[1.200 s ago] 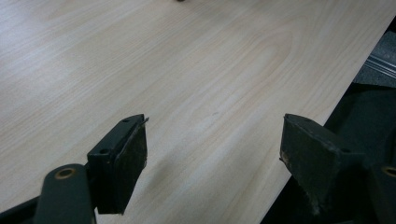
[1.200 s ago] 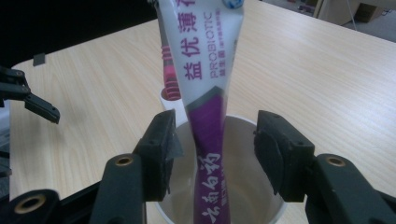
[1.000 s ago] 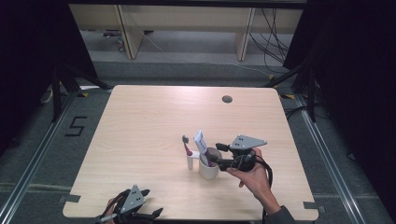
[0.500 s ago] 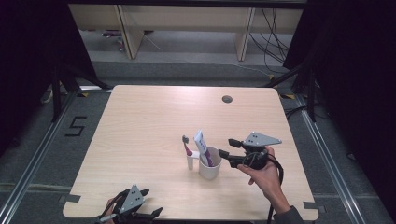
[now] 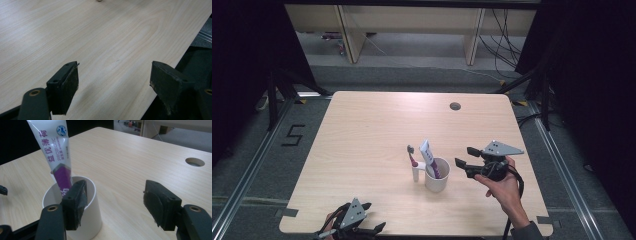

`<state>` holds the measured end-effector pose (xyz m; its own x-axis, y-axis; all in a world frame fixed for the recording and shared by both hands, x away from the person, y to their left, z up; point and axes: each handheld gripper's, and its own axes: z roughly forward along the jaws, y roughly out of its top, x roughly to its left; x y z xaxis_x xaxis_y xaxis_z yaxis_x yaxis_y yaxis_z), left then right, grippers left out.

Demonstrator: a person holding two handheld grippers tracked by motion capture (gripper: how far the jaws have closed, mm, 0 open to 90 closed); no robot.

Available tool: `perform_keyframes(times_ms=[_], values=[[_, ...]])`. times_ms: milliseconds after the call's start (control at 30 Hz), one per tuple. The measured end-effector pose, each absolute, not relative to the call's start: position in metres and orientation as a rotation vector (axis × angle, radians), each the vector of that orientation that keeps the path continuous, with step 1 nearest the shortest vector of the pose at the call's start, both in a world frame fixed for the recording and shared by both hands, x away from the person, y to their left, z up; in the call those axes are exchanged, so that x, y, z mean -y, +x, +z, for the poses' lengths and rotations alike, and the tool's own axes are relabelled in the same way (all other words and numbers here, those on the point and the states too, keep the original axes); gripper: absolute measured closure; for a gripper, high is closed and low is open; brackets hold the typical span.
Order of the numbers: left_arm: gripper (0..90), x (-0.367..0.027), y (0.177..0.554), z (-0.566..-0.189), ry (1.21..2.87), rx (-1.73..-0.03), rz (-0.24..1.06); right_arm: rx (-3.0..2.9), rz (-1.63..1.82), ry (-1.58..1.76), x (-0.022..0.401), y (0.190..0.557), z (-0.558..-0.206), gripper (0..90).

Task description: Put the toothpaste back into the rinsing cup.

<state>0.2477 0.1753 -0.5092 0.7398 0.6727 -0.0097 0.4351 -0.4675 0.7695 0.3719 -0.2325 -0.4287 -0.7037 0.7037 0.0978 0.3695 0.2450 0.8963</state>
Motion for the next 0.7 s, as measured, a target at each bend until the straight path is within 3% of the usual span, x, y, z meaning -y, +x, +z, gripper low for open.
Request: perform_keyframes(times_ms=[700], values=[[22.7, -0.178, 0.247, -0.510, 2.106, -0.860, 0.386, -2.173, 1.410, 1.129, 0.267, 0.356, -0.451, 32.1]])
